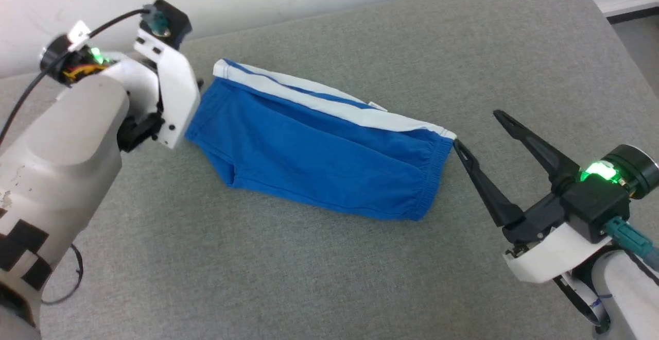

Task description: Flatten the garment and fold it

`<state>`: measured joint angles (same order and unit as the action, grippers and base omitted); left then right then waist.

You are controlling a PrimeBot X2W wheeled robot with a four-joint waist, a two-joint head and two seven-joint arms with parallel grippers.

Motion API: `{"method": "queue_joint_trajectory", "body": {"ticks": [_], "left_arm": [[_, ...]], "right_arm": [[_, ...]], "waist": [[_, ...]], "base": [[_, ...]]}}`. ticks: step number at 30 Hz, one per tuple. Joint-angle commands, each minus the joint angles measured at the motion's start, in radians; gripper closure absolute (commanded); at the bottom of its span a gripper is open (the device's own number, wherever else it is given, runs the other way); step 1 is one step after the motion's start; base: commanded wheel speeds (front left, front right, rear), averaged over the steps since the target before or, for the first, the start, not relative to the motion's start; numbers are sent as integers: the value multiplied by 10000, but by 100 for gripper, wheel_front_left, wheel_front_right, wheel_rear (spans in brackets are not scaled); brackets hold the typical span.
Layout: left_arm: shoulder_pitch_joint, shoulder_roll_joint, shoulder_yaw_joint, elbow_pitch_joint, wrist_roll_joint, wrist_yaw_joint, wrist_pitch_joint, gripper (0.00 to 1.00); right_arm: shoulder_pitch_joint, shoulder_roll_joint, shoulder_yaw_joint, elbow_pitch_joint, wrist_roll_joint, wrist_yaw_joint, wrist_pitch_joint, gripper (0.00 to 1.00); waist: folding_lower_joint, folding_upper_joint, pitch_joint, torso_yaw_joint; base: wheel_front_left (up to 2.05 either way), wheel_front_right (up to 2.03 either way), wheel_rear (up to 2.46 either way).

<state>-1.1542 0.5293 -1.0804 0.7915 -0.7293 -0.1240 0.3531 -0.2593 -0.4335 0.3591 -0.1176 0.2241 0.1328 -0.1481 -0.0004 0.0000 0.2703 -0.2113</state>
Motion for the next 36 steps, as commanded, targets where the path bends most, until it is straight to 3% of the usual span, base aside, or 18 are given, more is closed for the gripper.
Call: {"method": "queue_joint_trajectory", "body": {"ticks": [1, 8, 18, 19, 20, 24, 29, 33, 36], "left_arm": [[-14, 70, -185, -186, -415, -63, 551, 0], [-19, 673, -1147, -976, -1585, -65, 2966, 0], [541, 834, -1776, -1026, -1459, -66, 3493, 0], [601, 860, -1798, -1095, -1549, -66, 3526, 55], [613, 899, -1823, -1254, -1555, -66, 3421, 100], [605, 1134, -1904, -1760, -1328, -66, 2884, 100], [771, 1219, -1930, -1989, -1520, -66, 2456, 100], [910, 1195, -1919, -2022, -1738, -67, 2072, 100], [998, 1128, -1875, -1953, -1859, -67, 1810, 100]], "right_arm": [[126, 71, -31, -65, -104, -21, 46, 0], [30, 397, 68, 177, -149, -21, -7, 0], [-670, 521, 470, 941, -45, -21, -55, 0], [-779, 433, 537, 930, 8, -21, 40, 0], [-910, 309, 635, 896, 95, -21, 174, 0], [-1604, -354, 1070, 664, 844, -21, 1135, 0], [-2407, -1057, 1636, 875, 2538, -21, 3482, 0], [-2709, -1167, 1969, 1221, 4403, -21, 5616, 0], [-2818, -1028, 2226, 1519, 5133, -21, 6672, 0]], "waist": [[4, 0, 81, -111], [4, 0, 473, -571], [4, 0, 555, -976], [4, 0, 486, -970], [4, 0, 402, -954], [4, 0, 0, -821], [4, 0, -434, -551], [4, 0, -586, -335], [4, 0, -555, -211]], "base": [[0, 0, 0], [0, 0, 0], [0, 0, 0], [0, 0, 0], [0, 0, 0], [0, 0, 0], [0, 0, 0], [0, 0, 0], [0, 0, 0]]}}
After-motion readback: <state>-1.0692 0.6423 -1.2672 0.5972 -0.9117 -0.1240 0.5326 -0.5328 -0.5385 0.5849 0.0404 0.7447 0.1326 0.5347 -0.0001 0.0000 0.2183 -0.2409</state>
